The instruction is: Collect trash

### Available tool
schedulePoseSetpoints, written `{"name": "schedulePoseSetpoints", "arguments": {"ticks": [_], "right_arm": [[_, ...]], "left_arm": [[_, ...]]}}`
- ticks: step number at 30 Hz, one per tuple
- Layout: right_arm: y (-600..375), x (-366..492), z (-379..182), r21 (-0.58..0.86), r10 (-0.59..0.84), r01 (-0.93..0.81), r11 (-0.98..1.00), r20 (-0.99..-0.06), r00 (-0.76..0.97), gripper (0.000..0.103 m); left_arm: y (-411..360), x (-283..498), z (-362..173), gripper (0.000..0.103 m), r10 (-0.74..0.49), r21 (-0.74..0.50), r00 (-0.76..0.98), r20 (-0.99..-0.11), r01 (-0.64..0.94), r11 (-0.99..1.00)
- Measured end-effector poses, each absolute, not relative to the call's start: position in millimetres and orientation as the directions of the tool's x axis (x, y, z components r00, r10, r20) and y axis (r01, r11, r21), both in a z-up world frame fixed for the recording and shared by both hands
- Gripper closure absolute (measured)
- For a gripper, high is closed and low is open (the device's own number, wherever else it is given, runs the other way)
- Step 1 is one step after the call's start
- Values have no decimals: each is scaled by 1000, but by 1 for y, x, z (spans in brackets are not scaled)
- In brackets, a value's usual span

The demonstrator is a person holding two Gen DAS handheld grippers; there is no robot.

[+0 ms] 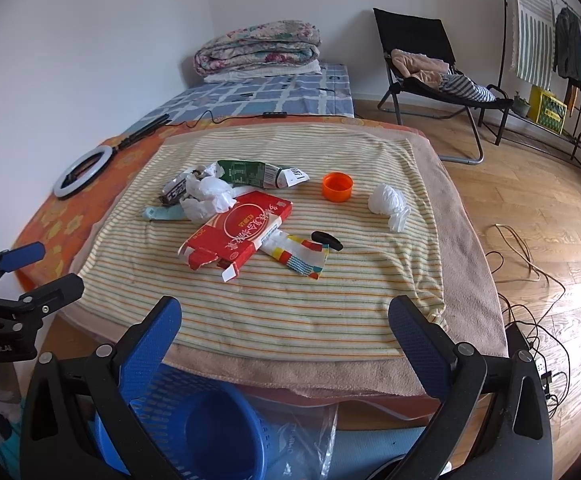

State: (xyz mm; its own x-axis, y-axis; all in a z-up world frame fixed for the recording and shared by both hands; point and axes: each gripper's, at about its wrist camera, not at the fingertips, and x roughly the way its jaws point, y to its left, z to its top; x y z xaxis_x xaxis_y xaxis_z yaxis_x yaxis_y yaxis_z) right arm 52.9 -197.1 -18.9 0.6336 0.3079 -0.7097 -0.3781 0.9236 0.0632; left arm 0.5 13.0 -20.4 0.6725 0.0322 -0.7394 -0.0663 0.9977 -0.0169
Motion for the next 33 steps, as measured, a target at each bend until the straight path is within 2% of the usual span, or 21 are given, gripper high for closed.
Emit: {"name": "schedulePoseSetpoints", "arguments": {"ticks": [33], "right_arm": [[-200,53,-21,69,308,-375,924,-715,628,0]], "left_arm": [[13,1,-21,1,31,-19,671,-741,-67,998]]}}
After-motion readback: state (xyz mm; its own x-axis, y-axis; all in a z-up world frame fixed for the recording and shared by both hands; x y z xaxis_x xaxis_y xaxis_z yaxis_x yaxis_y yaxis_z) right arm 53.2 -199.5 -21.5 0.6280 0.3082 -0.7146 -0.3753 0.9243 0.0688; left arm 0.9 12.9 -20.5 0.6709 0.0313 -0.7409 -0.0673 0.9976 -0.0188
